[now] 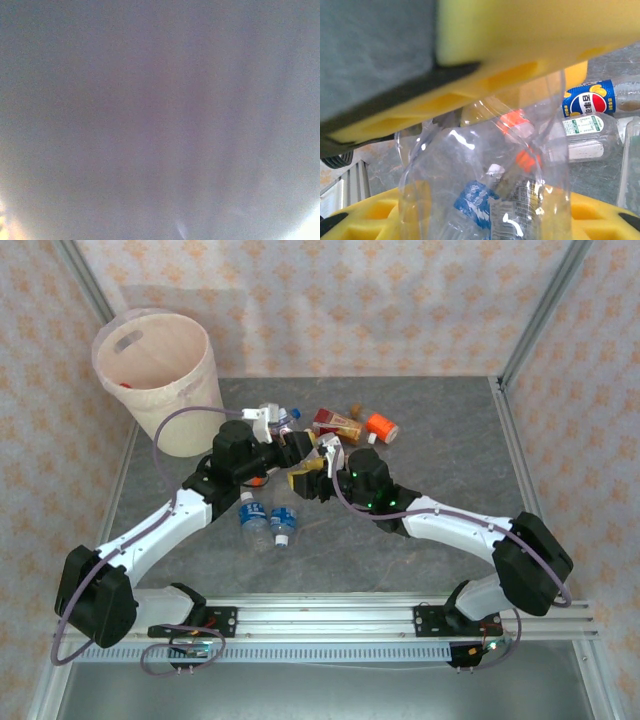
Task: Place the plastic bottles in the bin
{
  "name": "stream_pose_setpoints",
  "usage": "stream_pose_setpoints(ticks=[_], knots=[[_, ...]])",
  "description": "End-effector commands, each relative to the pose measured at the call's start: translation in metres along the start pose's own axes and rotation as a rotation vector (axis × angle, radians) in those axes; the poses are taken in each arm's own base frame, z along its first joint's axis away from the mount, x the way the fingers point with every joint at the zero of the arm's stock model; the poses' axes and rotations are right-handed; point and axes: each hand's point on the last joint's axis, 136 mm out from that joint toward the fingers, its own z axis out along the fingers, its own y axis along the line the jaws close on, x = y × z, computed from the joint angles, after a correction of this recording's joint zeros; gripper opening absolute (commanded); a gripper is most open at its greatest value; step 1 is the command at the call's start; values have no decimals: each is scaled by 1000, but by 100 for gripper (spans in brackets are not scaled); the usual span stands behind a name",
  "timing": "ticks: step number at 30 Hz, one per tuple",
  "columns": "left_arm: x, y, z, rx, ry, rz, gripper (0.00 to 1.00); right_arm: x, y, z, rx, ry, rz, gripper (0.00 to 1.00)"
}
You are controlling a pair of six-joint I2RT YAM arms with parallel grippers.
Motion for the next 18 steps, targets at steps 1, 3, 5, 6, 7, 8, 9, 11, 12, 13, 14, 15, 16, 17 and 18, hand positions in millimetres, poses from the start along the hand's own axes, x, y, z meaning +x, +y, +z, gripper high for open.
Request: stream_pose_setpoints(ticks=[1,3,5,6,7,8,9,11,12,13,14,15,16,17,18], knots=[[-24,0,-1,-35,-76,22,47,-26,18,-11,-46,-62,-68,56],[-25,3,-2,-54,-82,26,42,-28,16,-13,-27,-74,-69,62],[-27,6,-2,-74,-89,26,36,-30,12,-16,-5,-80,-68,70],[-28,9,-2,-88,-92,23,32,-29,10,-17,5,-78,-69,74],[-30,11,-2,-102,-96,22,25,-29,8,-18,19,-76,-71,78],[-31,12,-2,-113,-101,25,17,-28,6,-20,31,-76,-72,81],[-33,13,-4,-126,-106,28,5,-29,3,-22,49,-81,-76,84],[-39,14,-6,-150,-124,35,0,-29,-2,-26,80,-85,-83,88],[-41,14,-8,-154,-129,44,0,-30,-4,-28,96,-89,-90,90],[-43,13,-8,-157,-131,52,0,-31,-7,-30,115,-94,-93,92],[-45,13,-8,-162,-133,58,0,-31,-10,-32,133,-99,-96,97],[-48,13,-9,-172,-137,66,0,-33,-15,-35,160,-109,-96,99],[-52,14,-11,-189,-147,73,0,-35,-20,-38,196,-123,-94,99],[-57,14,-14,-209,-156,87,0,-38,-27,-41,233,-139,-86,99],[-65,18,-19,-250,-177,90,0,-42,-34,-44,281,-160,-78,99]])
